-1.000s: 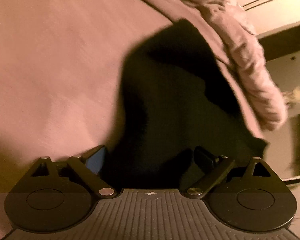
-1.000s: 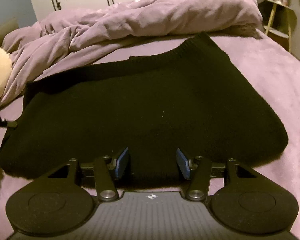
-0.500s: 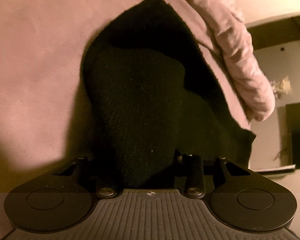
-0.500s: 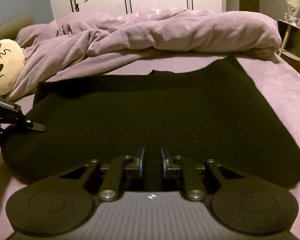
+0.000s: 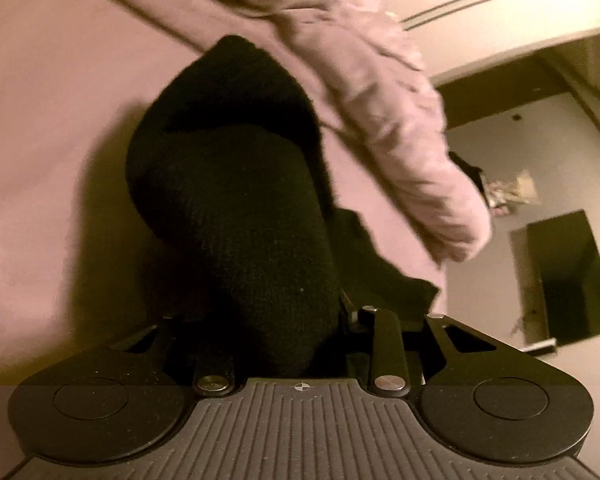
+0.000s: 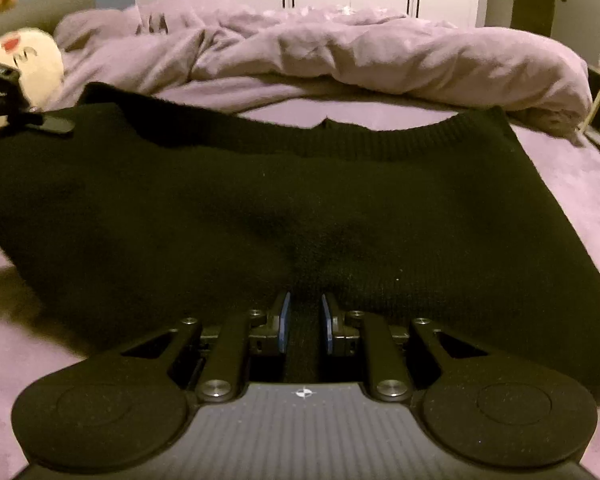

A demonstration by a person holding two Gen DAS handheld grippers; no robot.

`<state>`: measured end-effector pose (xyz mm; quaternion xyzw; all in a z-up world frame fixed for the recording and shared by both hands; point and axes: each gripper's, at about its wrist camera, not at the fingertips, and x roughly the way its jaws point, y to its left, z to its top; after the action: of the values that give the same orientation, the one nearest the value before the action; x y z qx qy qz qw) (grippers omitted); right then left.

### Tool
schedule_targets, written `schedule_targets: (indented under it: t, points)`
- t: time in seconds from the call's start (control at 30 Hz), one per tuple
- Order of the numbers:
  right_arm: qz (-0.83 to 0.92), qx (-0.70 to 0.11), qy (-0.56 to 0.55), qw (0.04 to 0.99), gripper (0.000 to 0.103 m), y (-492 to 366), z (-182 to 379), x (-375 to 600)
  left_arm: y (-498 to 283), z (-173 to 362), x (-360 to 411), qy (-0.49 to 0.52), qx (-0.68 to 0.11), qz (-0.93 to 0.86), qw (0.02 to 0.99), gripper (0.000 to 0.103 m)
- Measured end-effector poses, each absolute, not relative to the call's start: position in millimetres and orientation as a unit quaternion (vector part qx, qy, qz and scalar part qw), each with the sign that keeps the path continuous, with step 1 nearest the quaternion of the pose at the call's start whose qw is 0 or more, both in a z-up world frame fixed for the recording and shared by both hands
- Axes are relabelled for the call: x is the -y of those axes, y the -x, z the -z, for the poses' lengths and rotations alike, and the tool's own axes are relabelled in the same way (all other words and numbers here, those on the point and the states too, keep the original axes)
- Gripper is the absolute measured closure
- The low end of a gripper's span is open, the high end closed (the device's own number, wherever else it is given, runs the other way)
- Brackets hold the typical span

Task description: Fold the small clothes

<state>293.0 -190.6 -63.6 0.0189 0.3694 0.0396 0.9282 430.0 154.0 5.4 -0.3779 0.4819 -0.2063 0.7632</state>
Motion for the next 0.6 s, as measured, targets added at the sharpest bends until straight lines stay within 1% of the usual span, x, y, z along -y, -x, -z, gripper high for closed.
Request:
schedule_targets:
  t: [0.1,0.17,0.3,0.47,0.6]
  points:
    - [-0.041,-0.37,-0.055,0.926,0.087,-280.2,54.6,203.2,-428.2,-19.1,-133.9,0.37,-0.473,0.228,0.766,0.072]
    - [-0.031,-0.369,-0.061,0.927,0.086,-270.8,49.3,209.8,-427.3,-24.7,-121.2,0.367,-0.471,0.24,0.765,0.074]
    - [-0.013,-0.357,-0.076,0.931,0.086,-254.7,38.4,227.6,-423.2,-37.5,-89.9,0.347,-0.469,0.252,0.772,0.075]
    - [0.019,-0.339,-0.1,0.935,0.086,-242.5,26.6,256.7,-413.7,-60.4,-23.9,0.281,-0.463,0.297,0.787,0.075]
    - [0.047,-0.332,-0.126,0.934,0.085,-234.6,22.0,280.0,-400.4,-62.3,42.1,0.234,-0.47,0.335,0.782,0.075]
